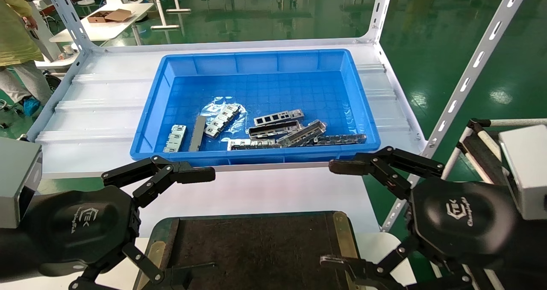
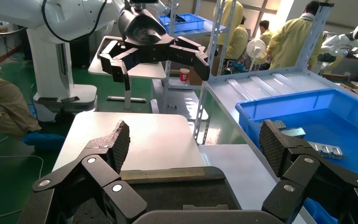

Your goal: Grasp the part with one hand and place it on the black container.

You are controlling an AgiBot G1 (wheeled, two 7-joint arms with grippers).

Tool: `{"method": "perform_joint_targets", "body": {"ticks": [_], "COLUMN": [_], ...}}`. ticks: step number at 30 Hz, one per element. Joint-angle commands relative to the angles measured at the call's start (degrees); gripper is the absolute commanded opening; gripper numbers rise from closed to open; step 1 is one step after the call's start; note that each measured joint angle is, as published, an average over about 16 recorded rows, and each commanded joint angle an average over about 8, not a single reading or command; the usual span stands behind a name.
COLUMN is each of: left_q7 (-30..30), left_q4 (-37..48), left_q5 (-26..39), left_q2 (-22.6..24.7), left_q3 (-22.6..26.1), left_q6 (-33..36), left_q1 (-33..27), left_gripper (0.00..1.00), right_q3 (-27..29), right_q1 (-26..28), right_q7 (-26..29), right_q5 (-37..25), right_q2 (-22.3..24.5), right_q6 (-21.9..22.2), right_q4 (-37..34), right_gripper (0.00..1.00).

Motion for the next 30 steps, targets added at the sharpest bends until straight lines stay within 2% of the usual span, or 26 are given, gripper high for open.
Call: {"method": "perform_joint_targets", "body": {"ticks": [1,30], "left_q7": [0.0,0.0], "left_q4": [0.0,0.0], "left_q5": [0.0,0.0], "left_q2": [0.0,0.0], "left_q3": [0.0,0.0], "left_q6": [0.0,0.0], "left_q1": [0.0,0.0], "left_gripper": [1.00,1.00], "right_q3": [0.0,0.0], "right_q1": [0.0,0.0], "right_q7": [0.0,0.0], "right_q5": [0.0,0.0], "right_q2": [0.0,0.0], "right_q6": [0.0,0.0], "right_q4": [0.0,0.0], "right_gripper": [1.00,1.00]}}
